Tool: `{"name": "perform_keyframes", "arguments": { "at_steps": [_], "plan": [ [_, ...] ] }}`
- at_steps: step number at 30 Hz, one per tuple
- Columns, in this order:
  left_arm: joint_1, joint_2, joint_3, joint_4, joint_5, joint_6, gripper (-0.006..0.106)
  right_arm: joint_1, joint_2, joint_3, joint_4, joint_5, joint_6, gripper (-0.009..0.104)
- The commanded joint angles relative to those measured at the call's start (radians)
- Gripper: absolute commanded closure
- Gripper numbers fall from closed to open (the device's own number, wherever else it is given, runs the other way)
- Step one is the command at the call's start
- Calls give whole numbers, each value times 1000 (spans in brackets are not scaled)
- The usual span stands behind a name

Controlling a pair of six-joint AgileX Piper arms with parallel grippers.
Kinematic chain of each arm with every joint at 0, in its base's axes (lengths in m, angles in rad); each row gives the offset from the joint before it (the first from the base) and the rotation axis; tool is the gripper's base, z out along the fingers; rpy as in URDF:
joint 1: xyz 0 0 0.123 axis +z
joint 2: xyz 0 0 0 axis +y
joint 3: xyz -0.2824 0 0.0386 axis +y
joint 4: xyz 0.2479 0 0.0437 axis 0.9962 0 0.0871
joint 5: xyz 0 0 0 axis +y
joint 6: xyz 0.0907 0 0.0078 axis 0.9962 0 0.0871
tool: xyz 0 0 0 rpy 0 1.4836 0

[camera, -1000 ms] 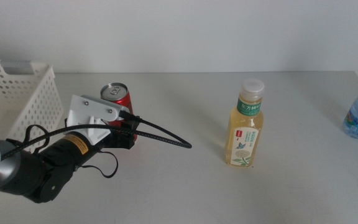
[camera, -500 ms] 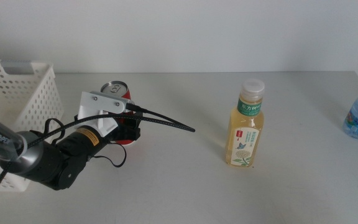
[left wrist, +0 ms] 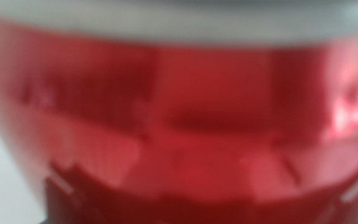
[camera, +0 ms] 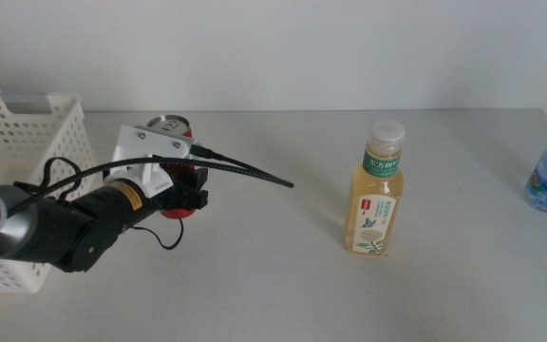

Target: Use arms to grab the bottles and put them into the dustbin to the left of the table.

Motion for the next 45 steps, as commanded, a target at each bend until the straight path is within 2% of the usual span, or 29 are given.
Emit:
{"name": "perform_keyframes", "arguments": {
  "at_steps": [1, 4, 7, 11, 13, 16, 17, 21, 23, 25, 33, 38, 45],
  "plan": [
    [1, -127, -24, -31, -55, -31, 94, -6, -22, -10, -12, -75, -8, 22],
    [1, -227, -32, 4, 62, -82, 94, -6, -22, -10, -12, -75, -8, 22],
    [2, -322, -77, 91, 266, -175, 94, -6, -22, -10, -12, -75, -8, 22],
    [4, -423, -190, 231, 634, -283, 94, -6, -22, -10, -12, -75, -8, 22],
    [8, -453, -266, 240, 794, -286, 94, -6, -22, -10, -12, -75, -8, 22],
    [38, -460, -387, 177, 1028, -221, 94, -6, -22, -10, -12, -75, -8, 22],
    [51, -457, -420, 126, 1087, -160, 94, -6, -22, -10, -12, -75, -8, 22],
    [138, -447, -555, -202, 1274, 241, 94, -6, -22, -10, -12, -75, -8, 22],
    [194, -447, -600, -331, 1327, 396, 94, -6, -22, -10, -12, -75, -8, 22],
    [243, -447, -639, -398, 1379, 481, 94, -6, -22, -10, -12, -75, -8, 22],
    [448, -425, -702, -380, 1494, 499, 94, -6, -22, -10, -12, -75, -8, 22],
    [513, -351, -702, -349, 1522, 527, 94, -6, -22, -10, -12, -75, -8, 22],
    [549, -191, -702, -355, 1507, 548, 94, -6, -22, -10, -12, -75, -8, 22]
  ]
}}
